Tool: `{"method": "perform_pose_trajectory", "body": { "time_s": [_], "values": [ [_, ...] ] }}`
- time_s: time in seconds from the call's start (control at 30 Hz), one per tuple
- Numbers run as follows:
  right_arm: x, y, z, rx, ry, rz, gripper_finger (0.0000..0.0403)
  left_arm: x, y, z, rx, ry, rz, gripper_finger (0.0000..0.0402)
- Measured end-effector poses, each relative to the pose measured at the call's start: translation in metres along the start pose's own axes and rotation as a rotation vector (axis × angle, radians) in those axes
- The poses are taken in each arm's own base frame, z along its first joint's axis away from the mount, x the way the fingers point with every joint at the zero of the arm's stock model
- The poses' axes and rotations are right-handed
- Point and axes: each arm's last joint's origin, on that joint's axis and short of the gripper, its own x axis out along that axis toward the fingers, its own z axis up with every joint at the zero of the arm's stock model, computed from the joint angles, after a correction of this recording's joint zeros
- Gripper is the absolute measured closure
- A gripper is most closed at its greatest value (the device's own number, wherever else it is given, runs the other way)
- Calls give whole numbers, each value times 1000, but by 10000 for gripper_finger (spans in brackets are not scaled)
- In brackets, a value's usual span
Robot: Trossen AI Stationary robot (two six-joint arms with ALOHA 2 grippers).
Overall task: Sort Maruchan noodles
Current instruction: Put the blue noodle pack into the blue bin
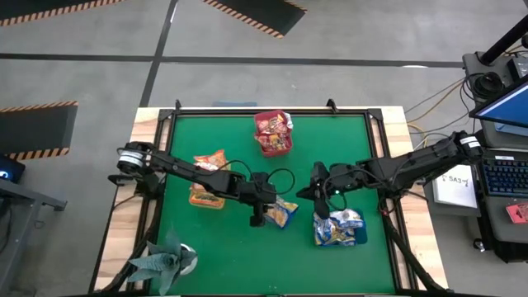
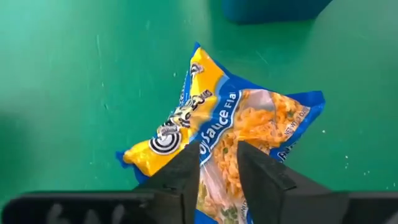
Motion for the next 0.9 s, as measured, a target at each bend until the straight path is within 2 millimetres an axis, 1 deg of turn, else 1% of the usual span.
{"method": "perform_pose_trajectory", "body": {
  "time_s": [0.13,0.23,0.43,0.6,0.77,0.9],
  "values": [
    [10,-2,-5,107,37,-22,387,-8,-6,2,87,-6,-13,294],
    [16,-5,-8,166,61,-37,362,-11,-14,0,134,4,-26,293],
    [24,-13,-8,251,117,-106,277,-10,-28,-11,198,36,-52,316],
    [32,-23,-3,299,130,-156,214,-8,-32,-18,183,54,-57,336],
    [47,-30,-1,318,176,-169,179,-6,-31,-26,175,38,-58,351],
    [66,-31,-2,287,229,-178,167,-15,-29,-24,177,12,-39,358]
  ]
}}
